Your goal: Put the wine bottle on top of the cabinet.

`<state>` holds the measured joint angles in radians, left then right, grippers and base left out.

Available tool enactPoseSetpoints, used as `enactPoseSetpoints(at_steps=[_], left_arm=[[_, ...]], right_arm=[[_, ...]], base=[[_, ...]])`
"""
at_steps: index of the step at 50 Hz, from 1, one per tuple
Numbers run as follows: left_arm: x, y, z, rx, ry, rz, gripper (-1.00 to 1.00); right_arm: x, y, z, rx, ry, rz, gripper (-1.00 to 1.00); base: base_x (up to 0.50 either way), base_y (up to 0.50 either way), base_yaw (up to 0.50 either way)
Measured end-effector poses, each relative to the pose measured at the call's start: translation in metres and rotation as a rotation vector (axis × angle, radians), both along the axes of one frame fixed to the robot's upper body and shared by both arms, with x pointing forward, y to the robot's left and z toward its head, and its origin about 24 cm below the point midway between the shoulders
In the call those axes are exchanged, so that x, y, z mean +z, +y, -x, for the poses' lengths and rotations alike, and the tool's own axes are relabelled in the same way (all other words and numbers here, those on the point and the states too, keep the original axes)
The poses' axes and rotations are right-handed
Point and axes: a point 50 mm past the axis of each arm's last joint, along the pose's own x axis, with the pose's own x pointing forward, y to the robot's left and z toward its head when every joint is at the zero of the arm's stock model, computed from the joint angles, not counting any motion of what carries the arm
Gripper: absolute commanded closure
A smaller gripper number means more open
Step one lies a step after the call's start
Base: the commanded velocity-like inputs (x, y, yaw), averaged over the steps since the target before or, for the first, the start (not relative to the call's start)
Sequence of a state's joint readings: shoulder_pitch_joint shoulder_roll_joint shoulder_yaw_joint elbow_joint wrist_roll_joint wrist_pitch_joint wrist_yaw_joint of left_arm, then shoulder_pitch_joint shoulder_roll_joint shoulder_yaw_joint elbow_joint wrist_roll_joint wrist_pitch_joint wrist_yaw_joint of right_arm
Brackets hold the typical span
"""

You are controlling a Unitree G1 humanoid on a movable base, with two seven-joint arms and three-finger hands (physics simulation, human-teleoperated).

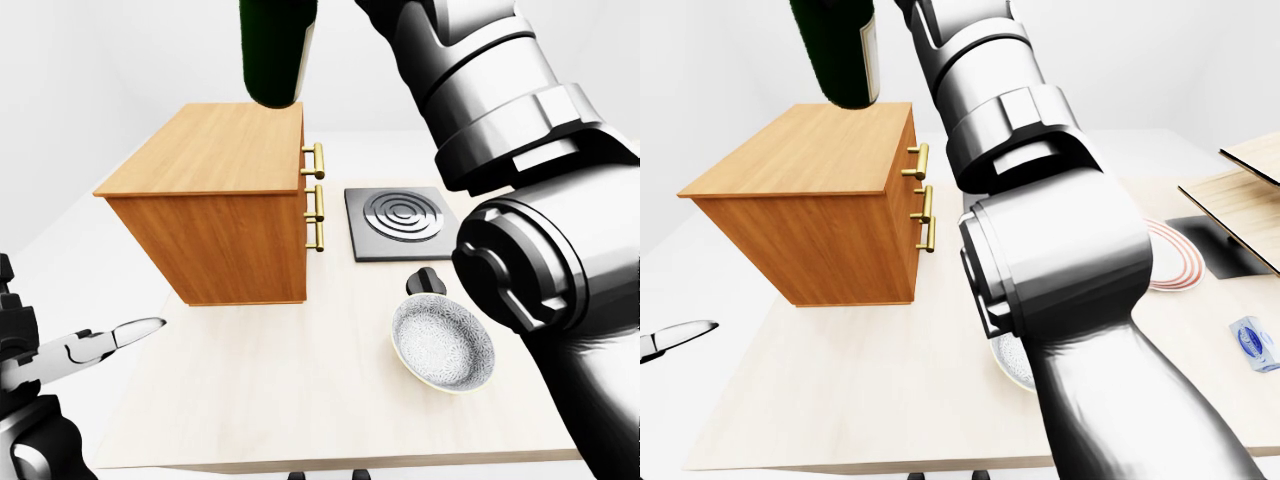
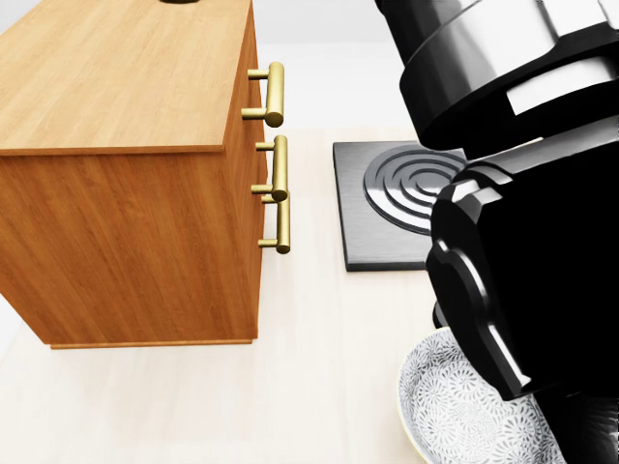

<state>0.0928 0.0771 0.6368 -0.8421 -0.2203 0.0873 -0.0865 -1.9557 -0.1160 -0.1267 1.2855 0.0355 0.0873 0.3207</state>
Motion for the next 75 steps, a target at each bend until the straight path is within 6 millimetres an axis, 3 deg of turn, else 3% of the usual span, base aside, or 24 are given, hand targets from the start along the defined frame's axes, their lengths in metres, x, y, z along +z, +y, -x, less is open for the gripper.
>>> enactPoseSetpoints(at_steps=[33,75], left_arm=[[0.002,0.0,0.0,0.0,-0.006,-0.006,-1.0],[0.002,0.002,0.002,0.006,-0.011,-0.005,-1.0]], right_arm=[[-0.012,0.012,-0.004,-0.033,0.099,-0.199,0.97],[-0.02,0.048,0.008,0.101,0.121,-0.147,0.97]], base=[[0.0,0.0,0.0],[0.0,0.0,0.0]])
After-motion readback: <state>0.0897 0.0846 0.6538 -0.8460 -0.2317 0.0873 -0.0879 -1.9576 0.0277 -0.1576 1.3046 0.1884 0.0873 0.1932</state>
